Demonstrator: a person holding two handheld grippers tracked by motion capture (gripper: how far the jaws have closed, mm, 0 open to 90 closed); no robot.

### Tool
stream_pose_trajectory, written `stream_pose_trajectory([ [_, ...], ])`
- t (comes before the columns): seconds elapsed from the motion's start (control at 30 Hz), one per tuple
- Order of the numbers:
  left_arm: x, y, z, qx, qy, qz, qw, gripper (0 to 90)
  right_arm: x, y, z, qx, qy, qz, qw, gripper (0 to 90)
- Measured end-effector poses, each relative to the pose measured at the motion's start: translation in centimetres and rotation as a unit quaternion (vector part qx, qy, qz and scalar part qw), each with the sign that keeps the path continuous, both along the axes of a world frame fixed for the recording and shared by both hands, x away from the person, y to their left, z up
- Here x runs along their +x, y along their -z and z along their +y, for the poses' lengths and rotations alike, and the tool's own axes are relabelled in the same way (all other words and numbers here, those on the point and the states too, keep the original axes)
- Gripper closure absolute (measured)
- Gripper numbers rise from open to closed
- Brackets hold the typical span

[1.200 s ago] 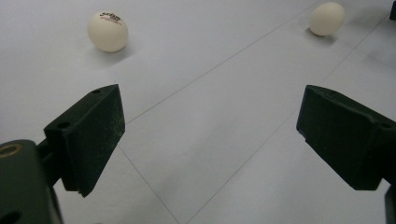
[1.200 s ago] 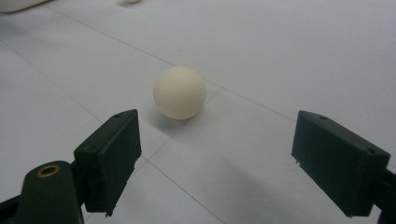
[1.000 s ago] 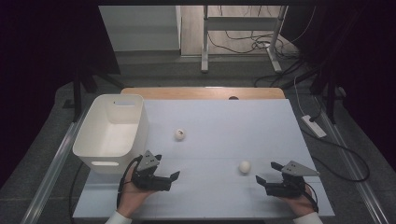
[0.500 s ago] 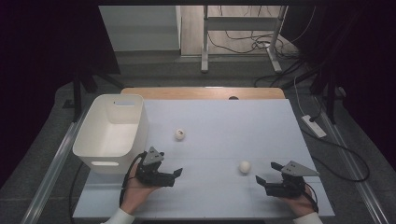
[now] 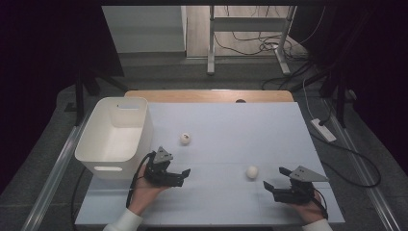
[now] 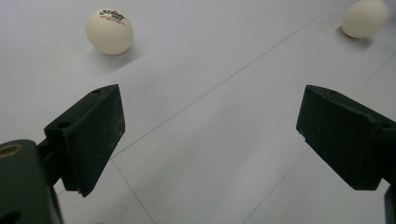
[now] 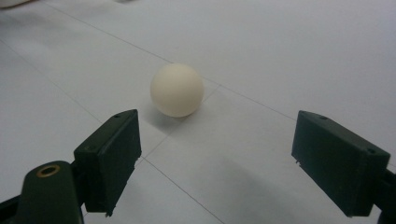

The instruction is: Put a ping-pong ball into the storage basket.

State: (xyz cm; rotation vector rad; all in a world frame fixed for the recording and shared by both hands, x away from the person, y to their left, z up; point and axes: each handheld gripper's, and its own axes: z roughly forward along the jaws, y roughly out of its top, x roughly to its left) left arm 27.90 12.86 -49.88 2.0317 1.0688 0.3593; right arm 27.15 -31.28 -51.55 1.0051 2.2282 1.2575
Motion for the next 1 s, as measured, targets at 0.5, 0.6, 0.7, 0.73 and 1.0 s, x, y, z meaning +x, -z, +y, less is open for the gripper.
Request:
stream_pose_trajectory([
  [0.5, 1.9, -0.2, -0.8, 0.008, -0.018, 0.004, 0.9998, 8.8, 0.0, 0.0, 0.0, -0.001, 0.001, 0.001, 1.0000, 15.6],
  [0.6, 2.2, -0.4, -0.9, 0.007, -0.019, 0.007, 0.9998, 9.1, 0.1, 0.0, 0.0, 0.002, 0.000, 0.001, 1.0000, 15.6],
  [0.7, 2.4, -0.4, -1.1, 0.006, -0.018, 0.009, 0.9998, 9.2, 0.1, 0.0, -0.1, 0.003, -0.001, 0.001, 1.0000, 15.6],
  [0.73, 2.4, -0.4, -1.1, 0.004, -0.018, 0.010, 0.9998, 9.2, 0.1, 0.0, -0.1, 0.003, -0.001, 0.001, 1.0000, 15.6],
  [1.0, 3.0, -1.0, -1.6, -0.002, -0.018, 0.008, 0.9998, 8.9, 0.2, 0.1, 0.0, 0.002, -0.007, 0.002, 1.0000, 15.5],
])
